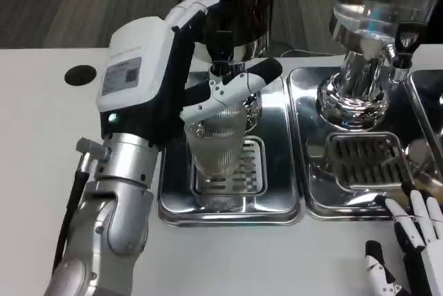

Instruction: Grasp the cup under the faucet to collect the drink, then remove the cup.

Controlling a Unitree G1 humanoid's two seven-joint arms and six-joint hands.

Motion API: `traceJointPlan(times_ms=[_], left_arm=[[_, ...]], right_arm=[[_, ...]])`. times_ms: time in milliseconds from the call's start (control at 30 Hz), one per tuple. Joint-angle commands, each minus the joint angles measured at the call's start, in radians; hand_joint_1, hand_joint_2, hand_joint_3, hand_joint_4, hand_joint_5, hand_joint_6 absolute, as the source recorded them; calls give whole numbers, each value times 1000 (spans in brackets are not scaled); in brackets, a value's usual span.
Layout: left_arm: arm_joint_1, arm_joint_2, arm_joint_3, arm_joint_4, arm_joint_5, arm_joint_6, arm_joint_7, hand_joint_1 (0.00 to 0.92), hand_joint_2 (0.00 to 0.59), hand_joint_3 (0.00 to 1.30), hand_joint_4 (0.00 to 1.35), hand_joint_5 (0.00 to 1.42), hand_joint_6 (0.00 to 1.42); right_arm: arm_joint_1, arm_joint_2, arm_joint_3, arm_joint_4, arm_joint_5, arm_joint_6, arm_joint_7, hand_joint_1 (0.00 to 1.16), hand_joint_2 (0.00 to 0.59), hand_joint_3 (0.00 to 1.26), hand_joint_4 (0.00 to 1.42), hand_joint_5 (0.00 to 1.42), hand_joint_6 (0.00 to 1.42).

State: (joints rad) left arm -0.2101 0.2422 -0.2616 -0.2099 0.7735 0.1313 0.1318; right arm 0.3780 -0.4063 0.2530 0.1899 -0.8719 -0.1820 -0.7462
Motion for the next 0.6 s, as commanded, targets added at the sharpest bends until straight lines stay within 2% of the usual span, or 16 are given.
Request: traceJointPlan(times_ms=[33,333,600], left_arm=[[-17,-6,-15,1,26,7,-23,0,51,354,254,460,479],[2,-6,-21,-4,40,1,-21,0,53,465,338,507,495],[87,0,-24,-36,55,-22,29,0,54,488,352,522,500]], right_arm=[[9,-9,-8,-7,8,-13,-10,24,439,174,0,0,50],[12,-6,-7,-3,5,-17,-13,37,435,174,0,0,56],[5,-2,-2,-5,1,-13,-9,43,435,174,0,0,62]])
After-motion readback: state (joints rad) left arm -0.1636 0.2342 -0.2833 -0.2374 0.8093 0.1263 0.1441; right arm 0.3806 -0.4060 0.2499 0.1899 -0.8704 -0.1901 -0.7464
